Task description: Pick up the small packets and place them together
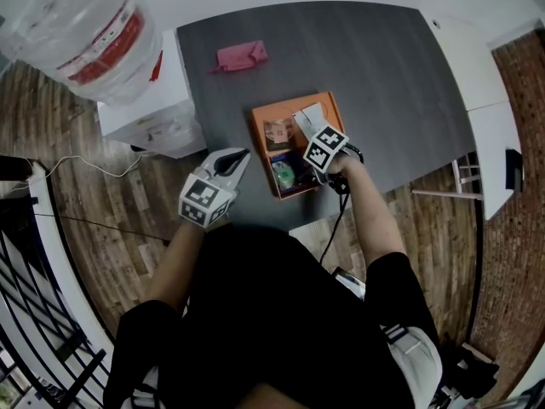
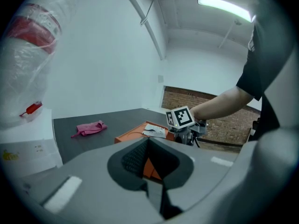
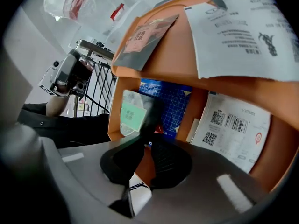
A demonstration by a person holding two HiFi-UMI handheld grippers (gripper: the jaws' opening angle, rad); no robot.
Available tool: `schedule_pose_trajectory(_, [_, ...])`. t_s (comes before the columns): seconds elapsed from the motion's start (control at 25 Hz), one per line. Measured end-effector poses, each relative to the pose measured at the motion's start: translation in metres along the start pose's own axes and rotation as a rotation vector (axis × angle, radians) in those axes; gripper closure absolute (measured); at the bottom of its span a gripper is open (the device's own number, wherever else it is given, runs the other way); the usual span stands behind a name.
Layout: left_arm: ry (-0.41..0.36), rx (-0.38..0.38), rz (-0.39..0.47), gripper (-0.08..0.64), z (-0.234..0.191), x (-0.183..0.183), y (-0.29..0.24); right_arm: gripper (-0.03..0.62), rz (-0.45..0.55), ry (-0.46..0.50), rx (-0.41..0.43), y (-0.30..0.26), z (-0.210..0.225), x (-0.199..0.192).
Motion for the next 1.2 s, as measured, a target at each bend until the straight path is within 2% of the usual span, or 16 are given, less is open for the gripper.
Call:
schedule_pose_trajectory(0.08, [0.000,-0.006,-0.007,0.560,0.000,-0.001,0.000,0.572,0.020,0.011,0.015,0.001,-0.002,0.002])
schedule_pose_trajectory(0.2, [0.001,-0.013,-0.016,0.560,0.001,-0.004,0.000,0.581,0.058,0.023,0.063,0.006,-0.010,0.001])
schedule_pose_trajectory(0.32, [0.001,-0.023,-0.026,0.560,0.002,-0.006,-0.002,0.585,0.092,0.034,0.074,0.012,-0.013,-0.007])
schedule_pose_trajectory(0.52, [-0.001,-0.044,-0.038,0.560,0.004,-0.008,-0.006,0.589,0.201,0.047,0.118,0.030,-0.019,-0.018])
schedule_pose_trajectory(0.84, [-0.010,-0.089,-0.064,0.560,0.012,-0.011,-0.012,0.589,0.296,0.108,0.117,0.031,-0.030,-0.006])
schedule_pose_trajectory(1.0, [-0.022,-0.089,-0.072,0.560,0.013,-0.012,-0.012,0.591,0.300,0.119,0.116,0.036,-0.035,-0.009])
schedule_pose_trajectory(1.2, [-0.036,-0.081,-0.055,0.560,0.011,-0.008,-0.012,0.591,0.371,0.148,0.105,0.060,-0.045,-0.020])
Point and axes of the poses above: the fingertips, and each gripper's own axes: y backward along the fingers, z to its right, x out of its top, the point moved 4 cm from there along y, backward along the fingers, and after that the axes turned 2 degrees about -y, right-handed, at the moved point
